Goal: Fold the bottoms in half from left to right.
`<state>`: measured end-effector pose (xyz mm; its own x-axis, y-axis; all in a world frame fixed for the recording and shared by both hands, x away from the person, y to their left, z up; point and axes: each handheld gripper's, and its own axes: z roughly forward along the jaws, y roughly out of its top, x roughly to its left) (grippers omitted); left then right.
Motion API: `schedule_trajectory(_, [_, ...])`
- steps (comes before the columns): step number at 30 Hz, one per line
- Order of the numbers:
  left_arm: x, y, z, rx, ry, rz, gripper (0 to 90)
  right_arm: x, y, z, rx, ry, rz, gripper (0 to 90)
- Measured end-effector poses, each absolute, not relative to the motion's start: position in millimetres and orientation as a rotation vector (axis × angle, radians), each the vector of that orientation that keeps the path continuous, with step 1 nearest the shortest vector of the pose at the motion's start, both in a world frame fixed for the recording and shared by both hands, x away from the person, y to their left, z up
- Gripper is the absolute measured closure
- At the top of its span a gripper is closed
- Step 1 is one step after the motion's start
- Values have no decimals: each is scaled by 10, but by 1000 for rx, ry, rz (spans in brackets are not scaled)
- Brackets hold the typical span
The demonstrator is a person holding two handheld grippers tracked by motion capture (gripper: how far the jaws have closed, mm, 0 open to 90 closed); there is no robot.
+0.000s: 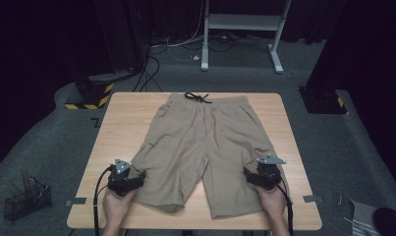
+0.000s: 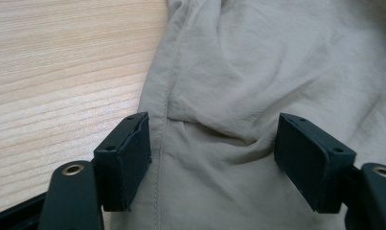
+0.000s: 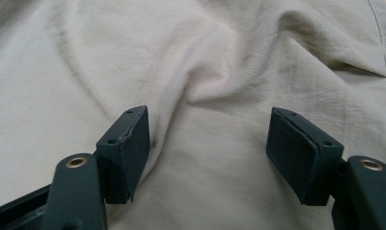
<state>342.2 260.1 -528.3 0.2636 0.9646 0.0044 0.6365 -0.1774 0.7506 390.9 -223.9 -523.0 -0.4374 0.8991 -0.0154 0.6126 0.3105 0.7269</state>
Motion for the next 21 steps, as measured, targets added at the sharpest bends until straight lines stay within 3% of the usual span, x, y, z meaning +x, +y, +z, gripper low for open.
schedule_trajectory(21, [3402,2584,-5282,1895,1451,668,308,3856,-2194,-5230,1377,2129,907,334])
